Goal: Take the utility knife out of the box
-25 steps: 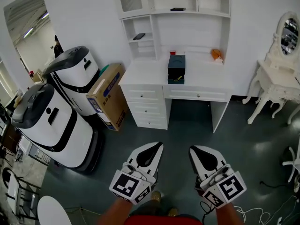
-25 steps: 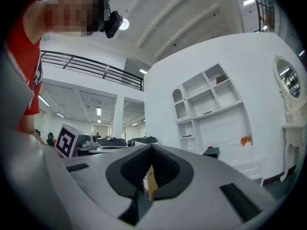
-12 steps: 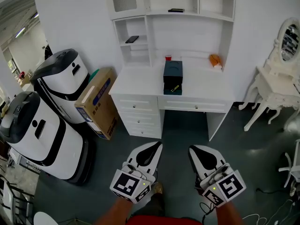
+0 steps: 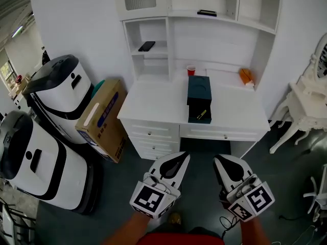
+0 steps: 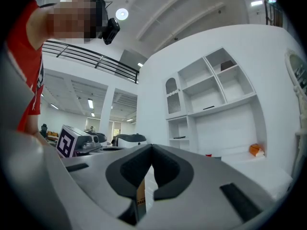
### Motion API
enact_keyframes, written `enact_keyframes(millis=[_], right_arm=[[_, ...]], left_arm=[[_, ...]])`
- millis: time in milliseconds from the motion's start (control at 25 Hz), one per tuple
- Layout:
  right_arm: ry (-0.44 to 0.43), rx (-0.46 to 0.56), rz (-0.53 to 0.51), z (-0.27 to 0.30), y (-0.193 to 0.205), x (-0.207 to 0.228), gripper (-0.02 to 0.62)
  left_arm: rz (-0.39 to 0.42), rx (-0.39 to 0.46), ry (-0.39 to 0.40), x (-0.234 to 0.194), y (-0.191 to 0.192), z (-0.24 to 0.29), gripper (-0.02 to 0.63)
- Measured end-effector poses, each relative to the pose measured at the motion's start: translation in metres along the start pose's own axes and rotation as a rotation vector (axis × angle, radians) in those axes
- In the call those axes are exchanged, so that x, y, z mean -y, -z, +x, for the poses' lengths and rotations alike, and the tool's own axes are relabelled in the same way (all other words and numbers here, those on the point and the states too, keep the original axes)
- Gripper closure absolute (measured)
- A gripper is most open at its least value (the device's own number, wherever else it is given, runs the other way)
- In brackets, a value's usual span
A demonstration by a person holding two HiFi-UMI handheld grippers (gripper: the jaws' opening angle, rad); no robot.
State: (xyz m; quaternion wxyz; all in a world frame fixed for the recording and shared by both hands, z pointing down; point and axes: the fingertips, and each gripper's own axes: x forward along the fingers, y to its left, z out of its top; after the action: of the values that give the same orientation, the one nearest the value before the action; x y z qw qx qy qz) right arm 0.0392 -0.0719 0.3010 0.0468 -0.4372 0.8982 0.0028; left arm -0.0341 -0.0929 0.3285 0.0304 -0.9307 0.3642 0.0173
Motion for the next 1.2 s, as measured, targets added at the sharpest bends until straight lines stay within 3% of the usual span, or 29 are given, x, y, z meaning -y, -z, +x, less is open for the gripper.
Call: enact_keyframes(millis=[400, 800, 1000, 1200], right_arm=[[-0.005, -0.09, -0.007, 0.075, 0.027, 0.057, 0.568], [-0.039, -0.156, -0.036, 0.142, 0.052, 0.144, 0.566], [-0.108, -0.203, -0.082, 0.17, 0.068, 0.181, 0.565], [-0.232, -0.298, -0.137, 0.198, 0.095, 0.212, 0.535]], left_arm=[[-0.038, -0.008, -0.002, -0.069, 0.017, 0.049, 0.6], [-0.032, -0.06, -0.033, -0.126, 0.036, 0.114, 0.6], [-0.028, -0.091, -0.069, -0.148, 0.048, 0.15, 0.6], [-0.037, -0.11, -0.127, -0.169, 0.055, 0.176, 0.6]])
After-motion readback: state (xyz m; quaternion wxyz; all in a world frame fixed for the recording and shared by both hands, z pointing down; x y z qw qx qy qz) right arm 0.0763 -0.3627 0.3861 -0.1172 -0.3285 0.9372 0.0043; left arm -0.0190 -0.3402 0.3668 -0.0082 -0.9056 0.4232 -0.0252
